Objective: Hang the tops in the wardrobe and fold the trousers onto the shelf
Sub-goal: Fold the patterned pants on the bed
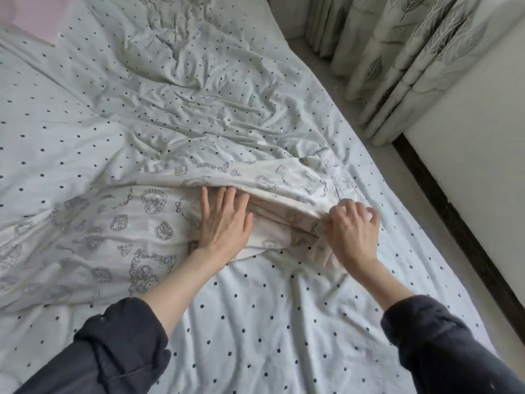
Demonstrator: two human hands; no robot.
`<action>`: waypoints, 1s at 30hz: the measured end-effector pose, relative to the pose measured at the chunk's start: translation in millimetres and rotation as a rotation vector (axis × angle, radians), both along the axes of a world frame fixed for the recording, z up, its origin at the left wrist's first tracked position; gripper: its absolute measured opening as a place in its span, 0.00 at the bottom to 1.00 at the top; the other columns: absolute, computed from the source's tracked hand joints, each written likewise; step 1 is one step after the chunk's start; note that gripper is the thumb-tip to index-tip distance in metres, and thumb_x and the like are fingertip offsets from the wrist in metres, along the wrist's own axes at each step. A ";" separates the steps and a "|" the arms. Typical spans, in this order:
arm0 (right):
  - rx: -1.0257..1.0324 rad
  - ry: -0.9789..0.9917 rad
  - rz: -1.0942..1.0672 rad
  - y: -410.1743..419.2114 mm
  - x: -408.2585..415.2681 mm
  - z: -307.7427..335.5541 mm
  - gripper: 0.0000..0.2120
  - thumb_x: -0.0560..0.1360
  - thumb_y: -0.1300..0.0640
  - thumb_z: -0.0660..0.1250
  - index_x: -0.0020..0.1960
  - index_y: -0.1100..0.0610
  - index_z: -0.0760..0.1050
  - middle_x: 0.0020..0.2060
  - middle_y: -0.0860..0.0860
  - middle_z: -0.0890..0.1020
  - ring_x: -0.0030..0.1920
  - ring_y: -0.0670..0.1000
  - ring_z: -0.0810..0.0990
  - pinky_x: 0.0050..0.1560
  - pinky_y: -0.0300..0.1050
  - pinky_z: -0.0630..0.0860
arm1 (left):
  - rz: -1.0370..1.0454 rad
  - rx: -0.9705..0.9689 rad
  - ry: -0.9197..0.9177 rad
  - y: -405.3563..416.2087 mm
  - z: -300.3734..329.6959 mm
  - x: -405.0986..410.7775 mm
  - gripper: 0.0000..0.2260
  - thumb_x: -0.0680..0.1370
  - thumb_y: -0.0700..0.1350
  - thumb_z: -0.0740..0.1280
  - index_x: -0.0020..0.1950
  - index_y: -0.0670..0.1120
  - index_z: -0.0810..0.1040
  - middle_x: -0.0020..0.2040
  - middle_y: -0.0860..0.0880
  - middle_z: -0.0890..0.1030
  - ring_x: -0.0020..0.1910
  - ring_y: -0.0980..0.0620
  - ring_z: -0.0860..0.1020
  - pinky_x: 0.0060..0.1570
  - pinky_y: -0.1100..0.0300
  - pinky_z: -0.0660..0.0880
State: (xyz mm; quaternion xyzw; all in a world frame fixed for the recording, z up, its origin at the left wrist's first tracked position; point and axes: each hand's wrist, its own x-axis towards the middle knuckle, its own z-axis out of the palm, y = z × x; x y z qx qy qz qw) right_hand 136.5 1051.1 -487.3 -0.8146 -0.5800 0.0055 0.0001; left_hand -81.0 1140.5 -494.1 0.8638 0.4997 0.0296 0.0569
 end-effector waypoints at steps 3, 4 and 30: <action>-0.080 -0.056 -0.040 41.3 23.6 14.9 0.06 0.75 0.60 0.60 0.47 0.60 0.76 0.43 0.55 0.78 0.46 0.58 0.75 0.48 0.50 0.63 | -0.018 0.000 0.013 13.9 -0.3 10.2 0.18 0.73 0.47 0.63 0.61 0.42 0.75 0.60 0.37 0.75 0.62 0.37 0.73 0.65 0.31 0.61; -0.078 -0.080 -0.019 56.2 29.2 18.2 0.07 0.77 0.60 0.58 0.49 0.60 0.75 0.43 0.55 0.77 0.44 0.56 0.75 0.46 0.48 0.61 | -0.027 -0.007 0.029 20.0 -1.3 13.9 0.20 0.73 0.47 0.62 0.63 0.42 0.75 0.63 0.36 0.74 0.65 0.36 0.71 0.65 0.31 0.60; 0.017 0.372 -0.366 0.1 42.6 -56.1 0.23 0.81 0.48 0.51 0.73 0.57 0.59 0.74 0.57 0.61 0.73 0.57 0.59 0.70 0.60 0.55 | -0.061 -0.083 0.138 -38.0 -47.0 -13.3 0.26 0.76 0.58 0.53 0.73 0.51 0.65 0.75 0.43 0.61 0.74 0.41 0.59 0.67 0.31 0.49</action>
